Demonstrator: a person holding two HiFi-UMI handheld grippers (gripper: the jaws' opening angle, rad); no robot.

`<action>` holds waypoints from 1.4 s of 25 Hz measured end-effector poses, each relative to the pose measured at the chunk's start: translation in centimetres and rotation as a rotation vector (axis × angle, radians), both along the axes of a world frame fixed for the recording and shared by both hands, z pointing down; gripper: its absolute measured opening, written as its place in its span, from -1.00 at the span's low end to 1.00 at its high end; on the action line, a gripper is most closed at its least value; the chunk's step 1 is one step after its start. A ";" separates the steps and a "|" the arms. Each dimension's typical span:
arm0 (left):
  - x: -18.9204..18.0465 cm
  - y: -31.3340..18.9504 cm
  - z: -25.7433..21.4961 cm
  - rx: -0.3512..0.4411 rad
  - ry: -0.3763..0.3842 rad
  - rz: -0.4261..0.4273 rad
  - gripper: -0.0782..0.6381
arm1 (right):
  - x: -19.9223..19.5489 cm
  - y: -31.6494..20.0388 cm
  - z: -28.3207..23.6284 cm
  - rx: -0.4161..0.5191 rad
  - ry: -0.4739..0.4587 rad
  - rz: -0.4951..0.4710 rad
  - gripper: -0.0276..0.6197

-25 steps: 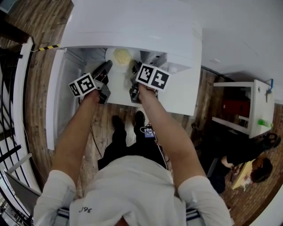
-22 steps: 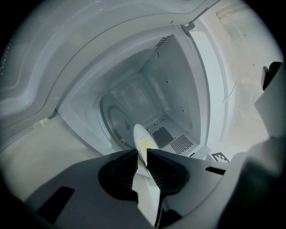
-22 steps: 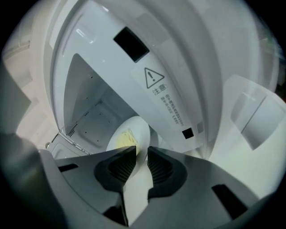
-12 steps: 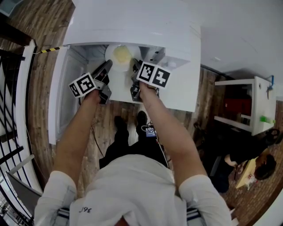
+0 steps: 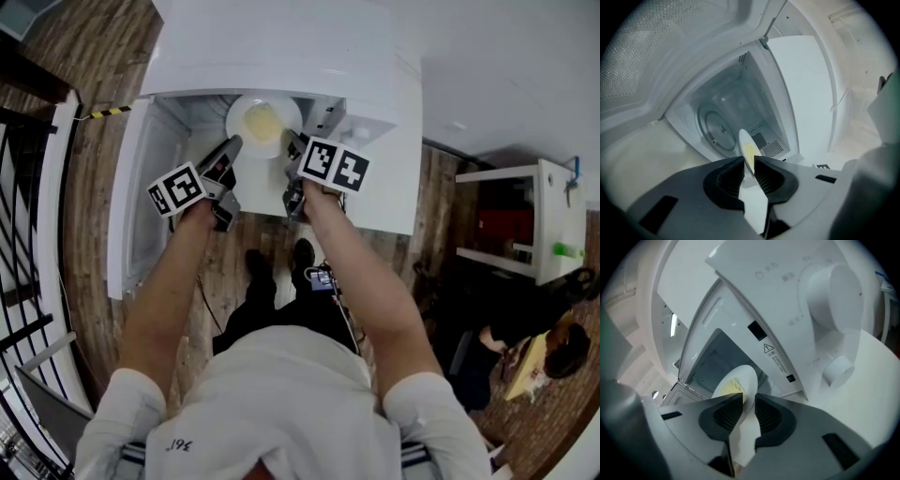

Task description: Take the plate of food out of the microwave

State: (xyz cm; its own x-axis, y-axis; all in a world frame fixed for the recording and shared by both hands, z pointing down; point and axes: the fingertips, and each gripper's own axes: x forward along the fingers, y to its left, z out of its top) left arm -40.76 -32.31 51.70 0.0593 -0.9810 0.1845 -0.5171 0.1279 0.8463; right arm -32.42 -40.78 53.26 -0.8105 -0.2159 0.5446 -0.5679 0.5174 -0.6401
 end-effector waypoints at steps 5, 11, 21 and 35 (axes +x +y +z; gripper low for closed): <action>1.5 1.2 -1.9 0.019 0.018 0.002 -0.59 | 1.3 1.2 -2.0 0.004 -0.015 -0.016 -0.66; 3.3 3.0 -4.2 0.040 0.033 0.001 -0.59 | 3.0 3.0 -4.2 0.003 -0.042 -0.031 -0.66; 6.1 6.9 -6.2 -0.040 -0.002 -0.012 -0.59 | 6.9 6.0 -7.3 -0.007 -0.075 -0.013 -0.66; 11.6 10.4 -9.5 0.009 0.089 0.061 -0.59 | 12.5 10.5 -10.5 0.001 -0.105 0.051 -0.67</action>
